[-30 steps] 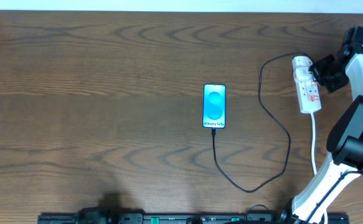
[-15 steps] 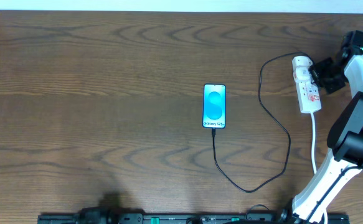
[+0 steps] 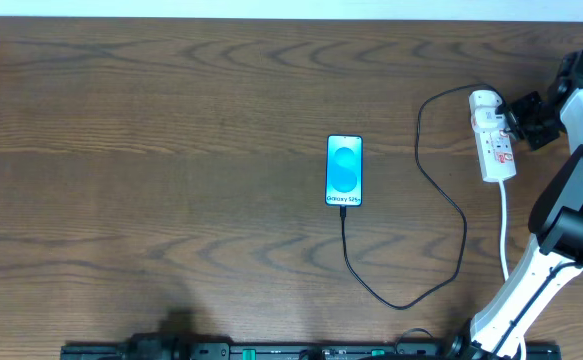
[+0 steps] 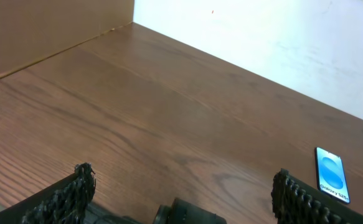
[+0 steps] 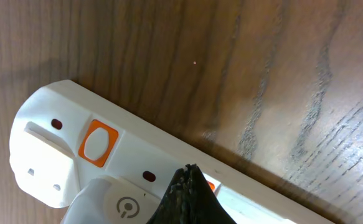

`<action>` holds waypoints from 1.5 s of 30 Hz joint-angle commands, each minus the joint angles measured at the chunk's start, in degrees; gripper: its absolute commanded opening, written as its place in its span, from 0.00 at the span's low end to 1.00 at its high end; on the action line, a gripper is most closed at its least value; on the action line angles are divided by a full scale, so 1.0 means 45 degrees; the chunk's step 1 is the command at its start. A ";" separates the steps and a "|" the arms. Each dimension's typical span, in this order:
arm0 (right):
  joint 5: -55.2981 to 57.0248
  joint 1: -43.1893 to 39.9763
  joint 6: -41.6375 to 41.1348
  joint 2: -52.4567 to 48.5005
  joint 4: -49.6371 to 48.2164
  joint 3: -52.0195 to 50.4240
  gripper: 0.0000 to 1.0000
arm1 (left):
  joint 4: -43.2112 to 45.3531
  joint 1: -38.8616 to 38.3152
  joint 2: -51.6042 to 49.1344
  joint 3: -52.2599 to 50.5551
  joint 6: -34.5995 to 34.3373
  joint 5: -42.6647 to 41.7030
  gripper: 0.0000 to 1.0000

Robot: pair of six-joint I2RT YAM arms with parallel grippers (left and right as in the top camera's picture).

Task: Plug charger to phone and switch on socket

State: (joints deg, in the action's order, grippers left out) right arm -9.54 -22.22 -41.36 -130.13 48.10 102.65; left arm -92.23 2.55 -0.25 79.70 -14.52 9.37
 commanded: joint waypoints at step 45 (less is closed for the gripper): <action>0.3949 0.1700 0.2263 1.3333 -0.0112 -0.0238 0.06 | -0.0942 -0.0039 0.0015 0.0029 0.0165 0.0039 0.92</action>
State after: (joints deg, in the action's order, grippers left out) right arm 7.18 -14.52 -31.94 -72.16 44.71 102.21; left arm -92.25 2.55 -0.25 79.68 -14.52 9.37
